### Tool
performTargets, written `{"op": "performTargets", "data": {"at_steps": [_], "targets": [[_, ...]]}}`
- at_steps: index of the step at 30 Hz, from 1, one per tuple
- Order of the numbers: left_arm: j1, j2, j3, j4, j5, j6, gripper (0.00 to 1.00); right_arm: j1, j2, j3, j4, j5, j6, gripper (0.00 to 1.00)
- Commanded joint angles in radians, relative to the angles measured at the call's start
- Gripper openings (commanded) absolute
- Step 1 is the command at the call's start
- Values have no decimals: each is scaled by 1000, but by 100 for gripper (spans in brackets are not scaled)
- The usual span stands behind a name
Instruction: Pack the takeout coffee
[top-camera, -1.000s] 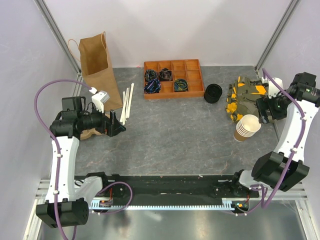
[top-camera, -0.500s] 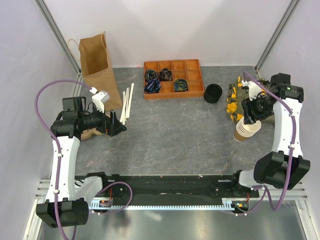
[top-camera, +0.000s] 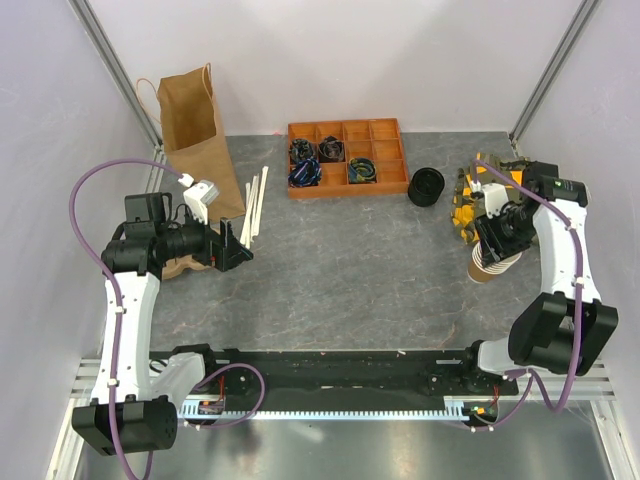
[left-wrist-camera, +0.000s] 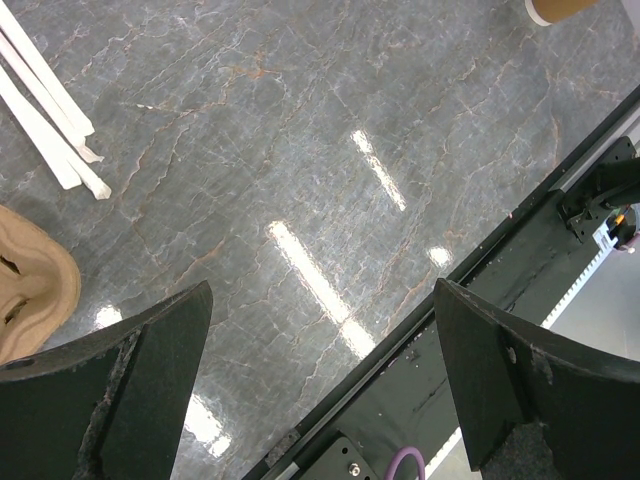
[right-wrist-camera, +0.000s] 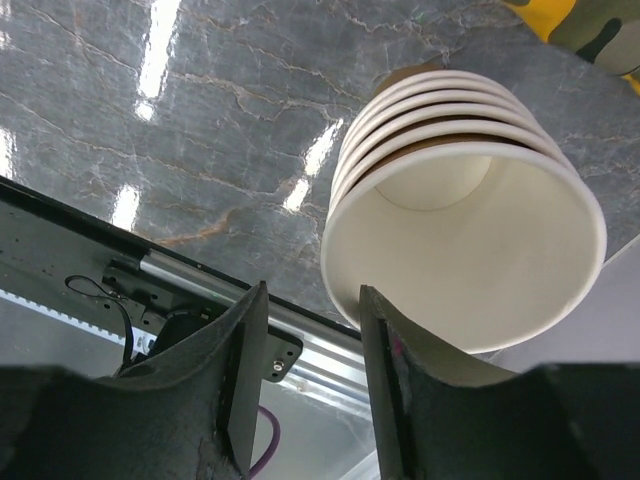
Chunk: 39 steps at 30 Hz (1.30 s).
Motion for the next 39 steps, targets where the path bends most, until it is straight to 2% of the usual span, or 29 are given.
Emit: {"op": "performTargets", "data": {"at_steps": [1, 10, 13, 14, 15, 30, 39], "targets": [[-3, 1, 1, 32, 11, -23, 99, 8, -20, -19, 39, 28, 13, 48], [-2, 2, -5, 38, 8, -23, 99, 7, -21, 7, 34, 40, 4, 24], [-3, 1, -8, 40, 8, -24, 99, 7, -36, 18, 30, 59, -2, 10], [-2, 4, -8, 40, 8, -24, 99, 7, -46, 23, 28, 62, -4, 2], [0, 4, -8, 40, 8, -24, 99, 8, -52, 33, 26, 66, -5, 0], [-2, 4, -12, 45, 13, -29, 98, 7, -89, 122, -18, 112, -33, 0], [-2, 7, -9, 45, 11, -27, 98, 14, -116, 24, 66, 172, -33, 0]]}}
